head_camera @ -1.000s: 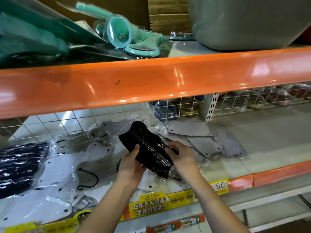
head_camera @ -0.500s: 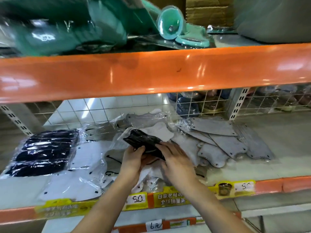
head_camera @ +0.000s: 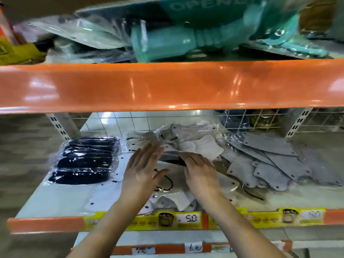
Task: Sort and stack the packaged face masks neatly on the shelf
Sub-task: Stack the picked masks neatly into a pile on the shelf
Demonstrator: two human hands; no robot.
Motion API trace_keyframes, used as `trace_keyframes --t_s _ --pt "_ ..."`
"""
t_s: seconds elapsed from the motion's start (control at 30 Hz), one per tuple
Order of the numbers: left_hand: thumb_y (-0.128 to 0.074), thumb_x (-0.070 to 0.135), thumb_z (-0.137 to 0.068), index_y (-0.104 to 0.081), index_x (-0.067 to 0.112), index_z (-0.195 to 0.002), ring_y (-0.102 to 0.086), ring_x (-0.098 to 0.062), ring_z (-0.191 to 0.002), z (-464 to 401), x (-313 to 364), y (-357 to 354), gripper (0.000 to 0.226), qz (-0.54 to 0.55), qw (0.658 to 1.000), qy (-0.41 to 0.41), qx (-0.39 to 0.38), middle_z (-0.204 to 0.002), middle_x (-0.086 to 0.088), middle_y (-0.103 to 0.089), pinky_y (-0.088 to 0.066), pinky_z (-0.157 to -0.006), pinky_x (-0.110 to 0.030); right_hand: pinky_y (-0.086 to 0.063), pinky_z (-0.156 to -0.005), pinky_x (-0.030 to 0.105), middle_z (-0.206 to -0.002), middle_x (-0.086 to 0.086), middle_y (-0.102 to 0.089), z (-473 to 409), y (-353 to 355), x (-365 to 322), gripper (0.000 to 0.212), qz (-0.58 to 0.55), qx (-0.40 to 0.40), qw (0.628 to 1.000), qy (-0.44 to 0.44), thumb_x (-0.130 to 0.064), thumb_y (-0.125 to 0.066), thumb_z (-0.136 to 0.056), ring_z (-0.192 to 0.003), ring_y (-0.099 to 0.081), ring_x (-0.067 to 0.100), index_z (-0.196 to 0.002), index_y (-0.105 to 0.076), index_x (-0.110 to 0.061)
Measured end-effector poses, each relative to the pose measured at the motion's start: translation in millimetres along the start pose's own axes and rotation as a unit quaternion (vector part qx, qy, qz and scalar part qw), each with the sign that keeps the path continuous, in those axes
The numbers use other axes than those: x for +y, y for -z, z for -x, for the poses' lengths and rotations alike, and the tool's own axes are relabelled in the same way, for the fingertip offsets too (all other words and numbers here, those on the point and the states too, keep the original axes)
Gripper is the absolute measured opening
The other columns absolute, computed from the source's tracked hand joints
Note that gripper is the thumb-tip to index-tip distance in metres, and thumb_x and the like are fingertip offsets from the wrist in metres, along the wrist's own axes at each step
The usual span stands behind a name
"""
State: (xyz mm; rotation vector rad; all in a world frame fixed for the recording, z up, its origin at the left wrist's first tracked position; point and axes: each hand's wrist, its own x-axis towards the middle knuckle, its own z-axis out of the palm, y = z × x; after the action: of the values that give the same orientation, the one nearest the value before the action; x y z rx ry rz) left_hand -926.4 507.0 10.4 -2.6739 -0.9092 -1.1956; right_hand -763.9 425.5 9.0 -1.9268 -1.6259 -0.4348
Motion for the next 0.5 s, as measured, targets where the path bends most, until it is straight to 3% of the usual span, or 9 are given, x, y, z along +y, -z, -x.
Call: trace_keyframes --t_s 0.07,0.17,0.3,0.4,0.5 --pt "-0.051 0.026 -0.086 -0.063 0.011 -0.120 -0.059 -0.026 -0.115 8.3 -12.9 3.1 0.039 -0.020 0.999 -0.018 -0.026 -0.124 -0.009 -0.064 -0.050 -0.090 -0.040 -0.056 -0.076 0.036 -0.102 0.001 -0.070 -3.1 -11.6 -14.8 0.047 -0.003 0.004 1.000 0.018 -0.004 -0.076 -0.058 -0.089 -0.068 0.023 -0.104 -0.071 -0.015" --pt "-0.042 0.008 -0.080 -0.071 0.009 -0.108 -0.068 -0.025 -0.098 18.3 -33.2 11.2 0.041 -0.017 0.999 0.004 -0.031 -0.110 -0.007 -0.070 -0.049 -0.082 -0.033 -0.053 -0.080 0.033 -0.103 0.001 -0.070 -10.3 -25.4 -40.4 0.047 -0.009 0.003 0.998 0.057 -0.005 -0.079 -0.057 -0.090 -0.067 0.023 -0.103 -0.072 -0.013" --pt "-0.041 0.007 -0.078 -0.074 0.008 -0.101 -0.070 -0.022 -0.085 24.7 -63.4 29.9 0.040 -0.030 0.999 0.029 -0.024 -0.099 -0.006 -0.073 -0.051 -0.074 -0.029 -0.038 -0.089 0.029 -0.103 -0.001 -0.070 -22.7 -42.2 -75.2 0.054 -0.005 -0.025 0.997 0.067 -0.007 -0.086 -0.049 -0.092 -0.066 0.021 -0.101 -0.073 -0.016" --pt "-0.044 0.005 -0.074 -0.073 0.009 -0.104 -0.069 -0.022 -0.088 34.8 -95.9 43.3 0.042 -0.052 0.996 0.059 -0.051 -0.103 -0.005 -0.072 -0.052 -0.075 -0.029 -0.034 -0.090 0.027 -0.105 -0.001 -0.070 -30.6 -56.1 -104.1 0.059 -0.006 -0.040 0.996 0.082 -0.005 -0.084 -0.047 -0.094 -0.066 0.020 -0.104 -0.071 -0.016" --pt "-0.044 0.005 -0.070 -0.072 0.008 -0.108 -0.068 -0.023 -0.097 45.9 -129.3 54.5 0.047 -0.068 0.993 0.077 -0.065 -0.109 -0.006 -0.071 -0.045 -0.087 -0.029 -0.038 -0.092 0.027 -0.107 0.000 -0.069 -33.6 -76.5 -133.8 0.053 -0.030 -0.054 0.994 0.090 -0.008 -0.077 -0.055 -0.096 -0.065 0.020 -0.107 -0.070 -0.014"
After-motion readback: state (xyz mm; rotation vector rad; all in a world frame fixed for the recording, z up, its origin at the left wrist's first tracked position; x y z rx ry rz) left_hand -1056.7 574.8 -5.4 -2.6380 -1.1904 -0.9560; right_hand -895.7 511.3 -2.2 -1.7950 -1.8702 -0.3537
